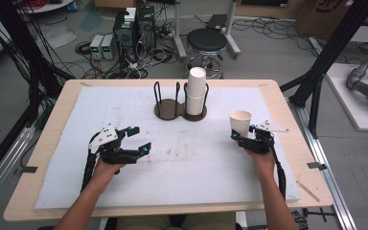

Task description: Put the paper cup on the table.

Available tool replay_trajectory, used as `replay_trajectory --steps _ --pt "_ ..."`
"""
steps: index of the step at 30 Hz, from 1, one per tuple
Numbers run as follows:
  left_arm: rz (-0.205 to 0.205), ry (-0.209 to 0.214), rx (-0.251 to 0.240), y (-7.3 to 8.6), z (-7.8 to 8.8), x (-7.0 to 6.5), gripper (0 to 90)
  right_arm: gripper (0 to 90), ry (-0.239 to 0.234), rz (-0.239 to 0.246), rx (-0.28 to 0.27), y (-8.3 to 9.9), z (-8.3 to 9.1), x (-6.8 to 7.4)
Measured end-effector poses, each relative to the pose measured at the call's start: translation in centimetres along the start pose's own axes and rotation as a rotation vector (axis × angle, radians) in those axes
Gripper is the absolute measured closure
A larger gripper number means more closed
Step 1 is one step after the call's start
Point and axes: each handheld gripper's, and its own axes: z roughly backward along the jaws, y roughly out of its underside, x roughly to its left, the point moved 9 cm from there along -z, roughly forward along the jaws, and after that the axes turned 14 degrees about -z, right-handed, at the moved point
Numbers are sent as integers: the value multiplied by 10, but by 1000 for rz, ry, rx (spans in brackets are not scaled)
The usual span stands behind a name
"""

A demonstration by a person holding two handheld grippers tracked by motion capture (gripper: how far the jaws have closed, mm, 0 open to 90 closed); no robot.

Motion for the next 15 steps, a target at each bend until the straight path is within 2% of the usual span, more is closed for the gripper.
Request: replay_trajectory --steps 2,9,11,15 --pt "0 0 1 0 0 0 185 322 21 -5 29 1 -2 -1" --pt "0 -4 4 0 1 1 186 322 72 38 108 7 -10 0" --pt "2 -5 4 0 1 1 186 323 80 53 116 7 -11 0" --pt "0 -4 7 1 1 2 187 328 81 53 143 9 -7 0"
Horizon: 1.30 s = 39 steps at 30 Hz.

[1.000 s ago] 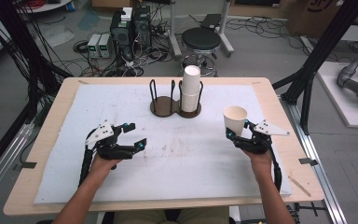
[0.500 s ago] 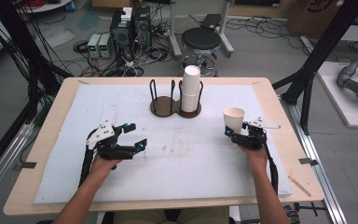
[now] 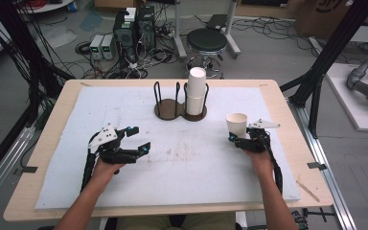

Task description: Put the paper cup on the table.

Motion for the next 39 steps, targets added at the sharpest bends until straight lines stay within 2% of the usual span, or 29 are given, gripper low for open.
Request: replay_trajectory --steps 3,7,12,14,15,16,20,26,32,39 --pt "2 -1 2 0 0 0 188 328 10 21 28 4 5 0" --pt "2 -3 4 0 0 0 188 328 -17 6 36 11 11 -4" --pt "7 -5 2 0 1 1 188 309 -25 23 42 14 13 -6" --pt "9 -10 5 1 1 2 188 267 -31 15 41 14 13 -6" --pt "17 -12 7 1 1 2 186 213 -24 4 36 14 14 -7" --pt "28 -13 8 1 1 3 185 199 -23 -7 29 14 15 -7" --pt "48 -20 5 -1 2 5 169 198 -42 -15 22 14 21 -5" --pt "49 -20 0 -2 4 5 168 198 -58 -5 18 18 40 -3" --pt "45 -39 -19 -5 10 10 168 198 -68 1 -29 19 66 3" --pt "38 -58 -27 -5 18 16 168 199 -66 43 -68 21 90 15"
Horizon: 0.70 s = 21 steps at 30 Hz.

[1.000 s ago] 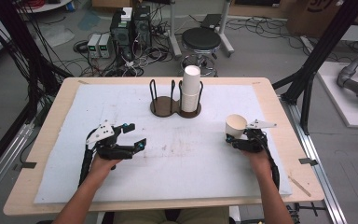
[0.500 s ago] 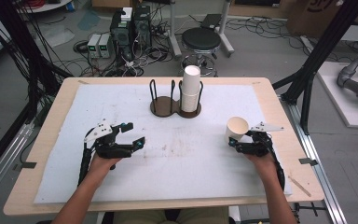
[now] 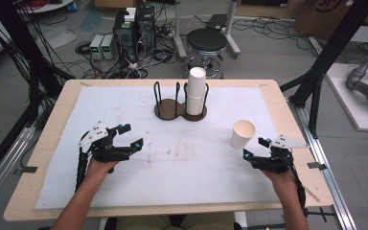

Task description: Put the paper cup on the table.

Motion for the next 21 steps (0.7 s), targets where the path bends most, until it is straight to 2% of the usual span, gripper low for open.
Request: replay_trajectory --steps 3,6,12,17,21 --pt "-8 -12 -10 0 3 1 170 198 -25 12 -36 -5 10 10" --pt "-16 -9 -21 -1 5 0 171 198 -71 38 -80 -11 16 24" --pt "-22 -10 -32 -3 8 0 171 199 -136 81 -109 -21 12 48" --pt "-15 -11 -39 -4 9 -1 171 199 -148 87 -116 -23 11 51" --pt "-40 -5 -38 -6 11 -4 171 199 -149 77 -128 -24 13 50"
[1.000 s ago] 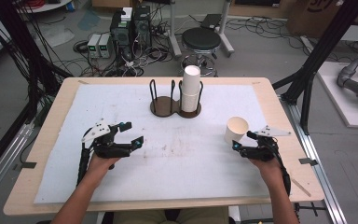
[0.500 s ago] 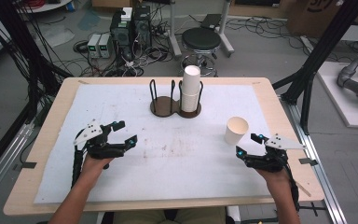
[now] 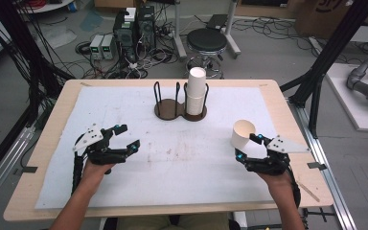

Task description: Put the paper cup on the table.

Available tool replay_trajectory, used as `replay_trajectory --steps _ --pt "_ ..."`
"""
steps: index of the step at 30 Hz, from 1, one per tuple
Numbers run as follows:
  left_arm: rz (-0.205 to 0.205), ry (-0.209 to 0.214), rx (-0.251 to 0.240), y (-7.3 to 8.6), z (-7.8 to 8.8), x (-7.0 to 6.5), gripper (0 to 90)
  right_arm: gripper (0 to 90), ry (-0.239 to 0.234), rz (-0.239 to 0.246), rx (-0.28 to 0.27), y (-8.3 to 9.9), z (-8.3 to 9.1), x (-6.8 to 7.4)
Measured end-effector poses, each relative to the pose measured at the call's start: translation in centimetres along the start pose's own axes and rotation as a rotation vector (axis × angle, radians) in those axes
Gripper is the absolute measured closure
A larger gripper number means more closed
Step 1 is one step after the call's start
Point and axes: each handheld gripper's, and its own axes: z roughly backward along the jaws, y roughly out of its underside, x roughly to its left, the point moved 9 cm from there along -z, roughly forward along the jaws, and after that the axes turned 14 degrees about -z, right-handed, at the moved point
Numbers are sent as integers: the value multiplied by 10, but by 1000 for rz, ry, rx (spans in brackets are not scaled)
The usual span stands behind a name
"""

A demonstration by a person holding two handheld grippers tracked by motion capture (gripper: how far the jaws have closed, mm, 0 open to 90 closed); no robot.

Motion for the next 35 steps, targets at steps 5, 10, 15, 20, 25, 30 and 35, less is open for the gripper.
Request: replay_trajectory --steps 5,10,15,20,25,30,35 --pt "3 3 -17 -4 1 -3 170 199 17 9 -13 -1 1 -2" --pt "2 11 -23 -5 3 -5 171 199 12 11 -12 -3 1 3" --pt "4 1 -22 -5 6 -4 172 199 10 19 -10 -4 -1 5" --pt "6 -3 -19 -4 7 -3 172 199 5 17 0 -2 -4 3" --pt "10 -5 -20 -3 7 -2 173 199 14 25 3 -1 -3 1" --pt "13 -3 -22 -3 7 -2 173 200 16 20 -1 -2 -2 1" --pt "11 -5 -14 -1 7 -1 173 200 13 27 2 -3 -3 0"
